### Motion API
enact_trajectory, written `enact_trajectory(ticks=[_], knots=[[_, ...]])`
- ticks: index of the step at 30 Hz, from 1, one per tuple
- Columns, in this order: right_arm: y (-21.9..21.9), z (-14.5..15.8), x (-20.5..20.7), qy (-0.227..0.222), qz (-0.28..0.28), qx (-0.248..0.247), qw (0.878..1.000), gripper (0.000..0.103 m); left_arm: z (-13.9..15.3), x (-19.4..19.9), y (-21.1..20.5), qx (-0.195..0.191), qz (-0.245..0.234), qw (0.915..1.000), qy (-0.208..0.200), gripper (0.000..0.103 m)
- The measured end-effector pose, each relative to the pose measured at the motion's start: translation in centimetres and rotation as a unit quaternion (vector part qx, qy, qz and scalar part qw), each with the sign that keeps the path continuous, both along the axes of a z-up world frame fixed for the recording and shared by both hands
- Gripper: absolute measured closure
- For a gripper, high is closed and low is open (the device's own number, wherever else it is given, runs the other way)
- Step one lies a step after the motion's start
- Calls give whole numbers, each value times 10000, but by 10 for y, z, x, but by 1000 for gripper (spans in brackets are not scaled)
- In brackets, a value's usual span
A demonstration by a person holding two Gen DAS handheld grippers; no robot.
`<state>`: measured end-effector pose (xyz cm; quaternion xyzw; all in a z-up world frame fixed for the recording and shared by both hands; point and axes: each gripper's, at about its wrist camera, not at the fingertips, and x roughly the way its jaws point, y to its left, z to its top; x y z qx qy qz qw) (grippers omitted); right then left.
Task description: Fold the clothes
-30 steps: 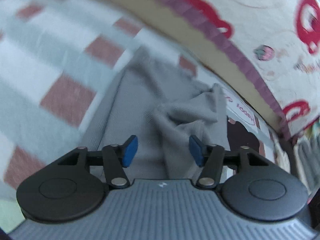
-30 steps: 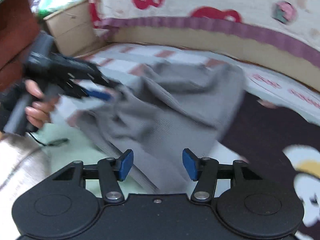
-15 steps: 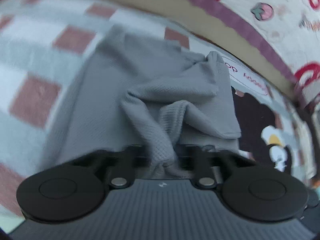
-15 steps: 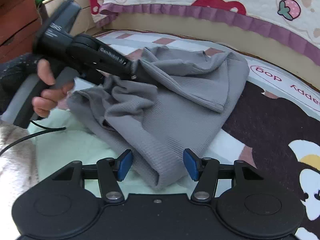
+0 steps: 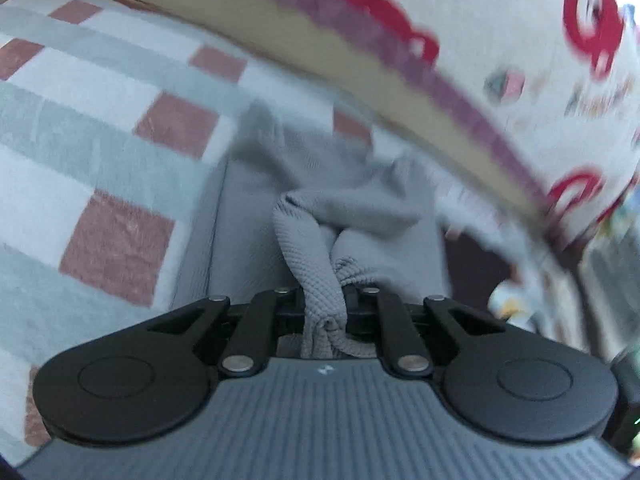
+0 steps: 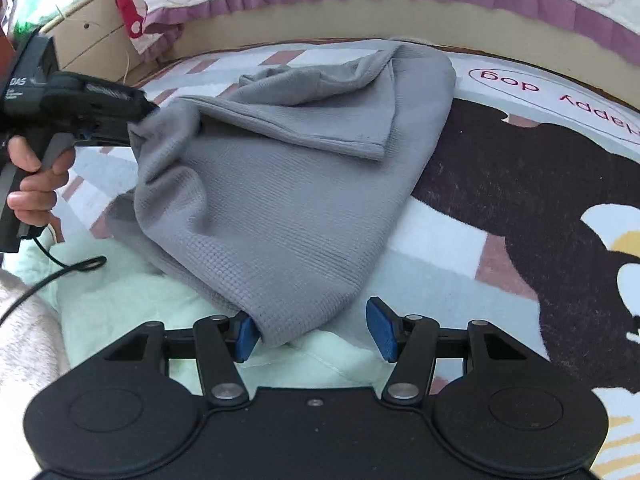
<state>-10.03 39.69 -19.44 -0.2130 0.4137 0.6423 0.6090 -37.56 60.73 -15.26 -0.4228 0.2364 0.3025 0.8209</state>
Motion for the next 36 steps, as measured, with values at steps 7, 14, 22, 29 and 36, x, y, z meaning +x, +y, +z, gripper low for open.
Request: enact_trajectory(ticks=[7, 14, 22, 29, 36], knots=[[1, -8, 4, 216, -78, -70, 9997, 40, -37, -3, 10, -789, 99, 9919, 990, 86], [-3, -3, -2, 136, -22, 135, 9998, 48, -31, -18, 11, -858, 386, 9942, 524, 75], [-12, 9, -13, -266, 571, 506, 9967, 88, -31, -61, 10, -932, 1411, 9848, 409, 74], [-14, 3, -21, -553, 879, 505, 9933, 87, -21, -60, -5, -633, 1244, 9893, 435, 68], [-19, 1, -30, -819, 1132, 570, 9885, 86, -22, -53, -10, -856, 830, 9927, 155, 37]])
